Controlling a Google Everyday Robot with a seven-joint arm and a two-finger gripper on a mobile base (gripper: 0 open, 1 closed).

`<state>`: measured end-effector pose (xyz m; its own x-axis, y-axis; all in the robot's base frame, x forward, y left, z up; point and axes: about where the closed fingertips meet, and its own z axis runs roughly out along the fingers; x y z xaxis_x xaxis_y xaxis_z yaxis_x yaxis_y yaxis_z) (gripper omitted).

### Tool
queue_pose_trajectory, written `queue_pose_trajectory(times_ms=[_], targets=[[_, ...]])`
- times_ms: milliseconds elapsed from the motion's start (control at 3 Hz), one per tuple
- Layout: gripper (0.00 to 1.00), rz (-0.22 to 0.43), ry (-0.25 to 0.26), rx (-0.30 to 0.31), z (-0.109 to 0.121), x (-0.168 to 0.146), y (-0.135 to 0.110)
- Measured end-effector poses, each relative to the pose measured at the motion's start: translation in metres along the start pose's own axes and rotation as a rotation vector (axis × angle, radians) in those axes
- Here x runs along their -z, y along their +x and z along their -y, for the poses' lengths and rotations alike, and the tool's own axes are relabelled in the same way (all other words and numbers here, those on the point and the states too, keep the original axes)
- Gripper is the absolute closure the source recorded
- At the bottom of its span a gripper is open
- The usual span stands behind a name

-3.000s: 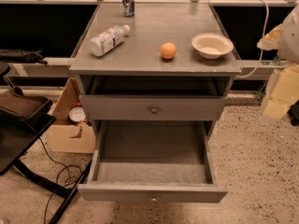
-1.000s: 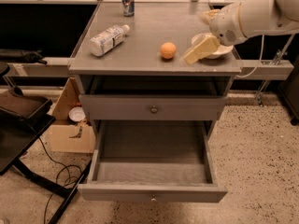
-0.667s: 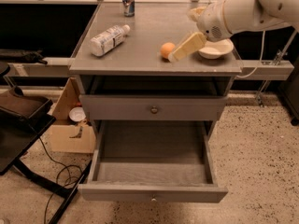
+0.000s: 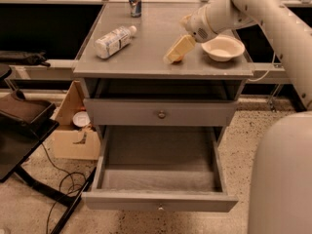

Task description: Place orange into middle drawer

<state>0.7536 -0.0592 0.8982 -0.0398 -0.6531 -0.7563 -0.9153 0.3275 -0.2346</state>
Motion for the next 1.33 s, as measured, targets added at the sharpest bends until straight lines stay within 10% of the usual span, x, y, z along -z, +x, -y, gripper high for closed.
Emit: queue_pose_trajectory(times_ms=[667,1333], targets=[[0.00,-0.082,-0.032,-0.007,0.019,-0.031,0.040],[0.49,-0.123,-0.034,-0.001,0.024,-0.041,0.054]])
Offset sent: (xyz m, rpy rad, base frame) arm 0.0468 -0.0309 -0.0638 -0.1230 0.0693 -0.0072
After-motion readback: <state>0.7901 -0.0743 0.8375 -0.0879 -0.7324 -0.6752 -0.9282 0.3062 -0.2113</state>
